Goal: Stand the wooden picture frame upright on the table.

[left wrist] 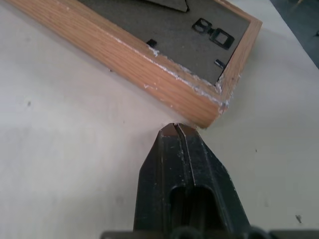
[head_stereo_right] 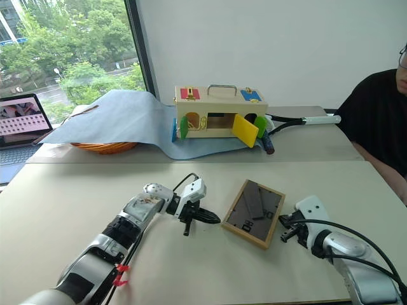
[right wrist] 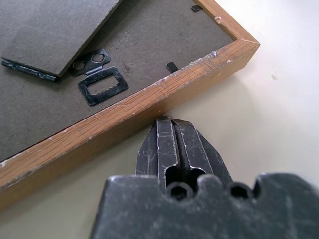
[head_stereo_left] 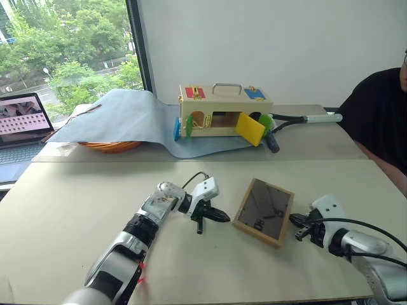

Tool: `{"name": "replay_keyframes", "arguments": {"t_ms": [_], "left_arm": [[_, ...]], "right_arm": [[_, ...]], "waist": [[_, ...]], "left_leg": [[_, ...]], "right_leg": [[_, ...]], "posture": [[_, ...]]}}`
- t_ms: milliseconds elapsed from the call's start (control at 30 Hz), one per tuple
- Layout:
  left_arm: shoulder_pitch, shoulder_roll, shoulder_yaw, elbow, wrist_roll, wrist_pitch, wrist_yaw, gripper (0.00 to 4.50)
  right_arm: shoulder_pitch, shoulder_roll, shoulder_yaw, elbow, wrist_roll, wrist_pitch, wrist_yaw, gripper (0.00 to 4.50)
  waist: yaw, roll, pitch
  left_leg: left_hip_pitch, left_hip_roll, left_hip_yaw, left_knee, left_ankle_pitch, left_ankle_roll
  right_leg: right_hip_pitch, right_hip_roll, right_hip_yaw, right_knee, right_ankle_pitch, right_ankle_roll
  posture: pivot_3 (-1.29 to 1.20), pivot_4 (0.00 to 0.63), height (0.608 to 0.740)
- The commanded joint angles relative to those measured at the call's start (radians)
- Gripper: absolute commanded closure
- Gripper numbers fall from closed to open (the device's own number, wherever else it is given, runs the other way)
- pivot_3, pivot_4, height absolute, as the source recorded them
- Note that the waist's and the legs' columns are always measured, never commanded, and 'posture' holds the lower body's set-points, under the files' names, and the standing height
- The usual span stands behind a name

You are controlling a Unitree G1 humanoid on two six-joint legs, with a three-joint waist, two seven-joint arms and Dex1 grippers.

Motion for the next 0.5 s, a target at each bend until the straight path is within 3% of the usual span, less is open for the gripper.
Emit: {"name": "replay_keyframes", "arguments": {"t_ms": [33,300,500], "left_arm": [[0.075,0.072,0.028,-0.133,-0.030,0.104,0.007,4.50],[0.277,0.190,0.086,-0.460,-0.144,0.337,0.072,4.50],[0.374,0.279,0.170,-0.524,-0.167,0.381,0.159,4.50]], "right_arm": [[-0.065,0.042,0.113,0.017,-0.013,-0.034,0.062,4.41],[-0.222,0.153,0.273,0.127,-0.084,-0.085,0.120,4.41],[-0.239,0.163,0.327,0.122,-0.095,-0.052,0.174,4.41]], "waist": [[-0.005,0.000,0.000],[-0.005,-0.001,0.000],[0.000,-0.001,0.000]], "left_leg": [[0.003,0.000,0.000,-0.001,0.000,0.000],[0.010,0.002,0.000,-0.007,0.000,0.000],[0.011,0.002,0.000,-0.007,0.000,0.000]], "right_leg": [[0.002,0.000,0.000,0.000,0.000,0.000],[0.007,0.001,0.000,0.000,-0.002,-0.003],[0.007,0.000,-0.002,0.000,-0.002,-0.004]], "posture": [[0.00,0.150,0.670],[0.00,0.150,0.670],[0.00,0.150,0.670]]}}
